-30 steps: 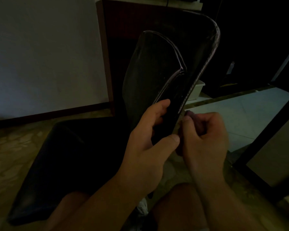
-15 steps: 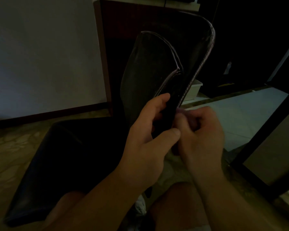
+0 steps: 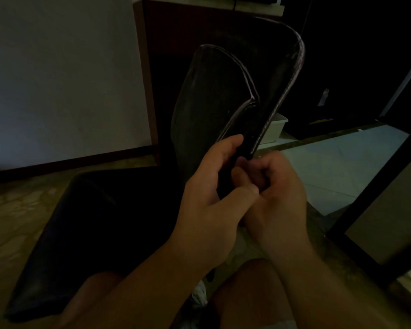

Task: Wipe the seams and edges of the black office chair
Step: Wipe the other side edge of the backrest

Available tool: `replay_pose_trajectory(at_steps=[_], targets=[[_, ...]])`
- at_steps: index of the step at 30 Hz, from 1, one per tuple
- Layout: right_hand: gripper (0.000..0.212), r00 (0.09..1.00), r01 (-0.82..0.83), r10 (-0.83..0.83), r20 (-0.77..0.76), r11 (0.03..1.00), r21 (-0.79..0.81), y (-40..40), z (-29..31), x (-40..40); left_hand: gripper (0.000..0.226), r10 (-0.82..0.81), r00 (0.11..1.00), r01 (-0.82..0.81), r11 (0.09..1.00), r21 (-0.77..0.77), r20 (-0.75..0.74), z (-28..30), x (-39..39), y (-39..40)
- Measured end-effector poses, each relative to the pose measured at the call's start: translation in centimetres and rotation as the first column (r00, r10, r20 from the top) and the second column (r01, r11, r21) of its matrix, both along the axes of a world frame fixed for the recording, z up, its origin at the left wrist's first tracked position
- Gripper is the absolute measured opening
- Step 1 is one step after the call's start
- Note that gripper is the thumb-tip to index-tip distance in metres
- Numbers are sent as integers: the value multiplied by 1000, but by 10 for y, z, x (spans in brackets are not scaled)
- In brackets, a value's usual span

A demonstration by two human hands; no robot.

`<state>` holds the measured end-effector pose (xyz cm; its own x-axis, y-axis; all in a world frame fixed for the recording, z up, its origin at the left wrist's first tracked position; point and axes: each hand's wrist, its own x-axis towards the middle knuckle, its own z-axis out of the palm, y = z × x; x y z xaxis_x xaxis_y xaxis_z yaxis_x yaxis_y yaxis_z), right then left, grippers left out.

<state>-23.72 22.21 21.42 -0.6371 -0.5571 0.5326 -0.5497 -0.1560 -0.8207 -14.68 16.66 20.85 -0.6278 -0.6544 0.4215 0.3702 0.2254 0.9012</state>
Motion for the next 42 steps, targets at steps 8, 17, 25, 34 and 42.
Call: replay_pose_trajectory(at_steps=[8,17,25,34,42], targets=[[19,999,36,-36,16,999,24,-1,5,0,65,1,1000,-1,1000,3,2,3,0,-1],[18,995,89,-89,33,996,13,1,8,-5,64,-7,1000,8,1000,30,-6,5,-1,-1],[10,998,1,-4,61,999,52,4,10,-3,70,4,1000,-4,1000,-8,5,2,-1,6],[25,863,-49,35,504,999,15,-3,3,-14,61,-12,1000,13,999,48,-19,5,0,5],[12,898,-157,142,416,988,3,11,9,-2,62,26,1000,-26,998,49,-9,6,10,5]])
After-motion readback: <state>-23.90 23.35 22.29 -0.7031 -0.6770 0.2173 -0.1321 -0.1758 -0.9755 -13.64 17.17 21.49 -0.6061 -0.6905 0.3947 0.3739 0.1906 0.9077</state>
